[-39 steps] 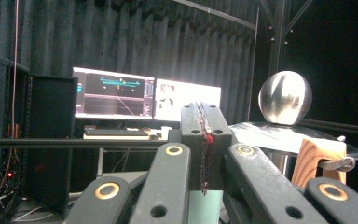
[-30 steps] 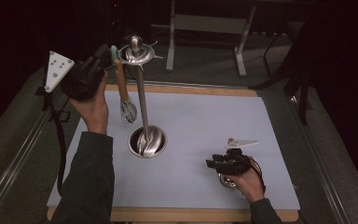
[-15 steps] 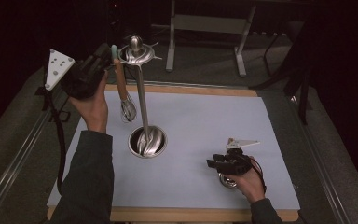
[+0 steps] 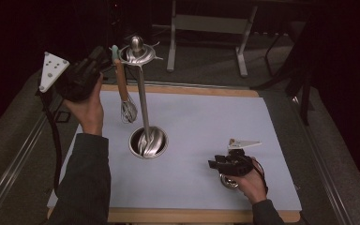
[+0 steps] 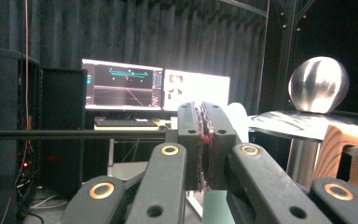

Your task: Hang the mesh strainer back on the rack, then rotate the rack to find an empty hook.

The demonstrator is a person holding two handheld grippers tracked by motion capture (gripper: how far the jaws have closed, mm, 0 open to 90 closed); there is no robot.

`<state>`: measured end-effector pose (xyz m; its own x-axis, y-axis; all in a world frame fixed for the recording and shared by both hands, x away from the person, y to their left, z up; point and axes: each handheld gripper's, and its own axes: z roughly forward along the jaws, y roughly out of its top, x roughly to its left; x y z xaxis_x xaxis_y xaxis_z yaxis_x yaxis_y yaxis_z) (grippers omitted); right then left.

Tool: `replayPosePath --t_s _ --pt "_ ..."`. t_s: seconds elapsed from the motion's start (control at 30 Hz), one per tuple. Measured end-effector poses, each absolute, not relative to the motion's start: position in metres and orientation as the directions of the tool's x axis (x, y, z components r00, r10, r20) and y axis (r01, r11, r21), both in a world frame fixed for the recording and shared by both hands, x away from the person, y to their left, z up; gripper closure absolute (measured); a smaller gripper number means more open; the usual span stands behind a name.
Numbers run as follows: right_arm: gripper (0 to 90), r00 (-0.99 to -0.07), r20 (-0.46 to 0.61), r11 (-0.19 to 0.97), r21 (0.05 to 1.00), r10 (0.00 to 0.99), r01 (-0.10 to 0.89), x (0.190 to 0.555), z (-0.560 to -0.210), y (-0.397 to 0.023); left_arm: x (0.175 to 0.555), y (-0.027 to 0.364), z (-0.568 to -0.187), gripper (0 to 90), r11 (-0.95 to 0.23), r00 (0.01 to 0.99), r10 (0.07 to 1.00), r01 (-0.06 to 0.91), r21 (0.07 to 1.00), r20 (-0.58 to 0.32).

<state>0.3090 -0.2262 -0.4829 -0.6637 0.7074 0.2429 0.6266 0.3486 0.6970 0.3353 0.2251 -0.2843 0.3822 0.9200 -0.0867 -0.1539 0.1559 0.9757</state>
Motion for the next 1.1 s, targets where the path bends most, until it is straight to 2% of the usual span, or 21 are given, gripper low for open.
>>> replayPosePath --t_s 0.47,1.1 --pt "56.6 -0.645 0.248 0.327 0.700 0.722 0.635 0.310 -0.482 -0.236 0.335 0.242 -0.293 87.4 0.126 0.392 0.917 -0.092 0.988 -0.080" --pt "56.5 -0.618 0.259 0.286 0.711 0.743 0.642 0.310 -0.478 -0.252 0.334 0.242 -0.334 86.0 0.074 0.435 0.897 0.020 0.997 -0.075"
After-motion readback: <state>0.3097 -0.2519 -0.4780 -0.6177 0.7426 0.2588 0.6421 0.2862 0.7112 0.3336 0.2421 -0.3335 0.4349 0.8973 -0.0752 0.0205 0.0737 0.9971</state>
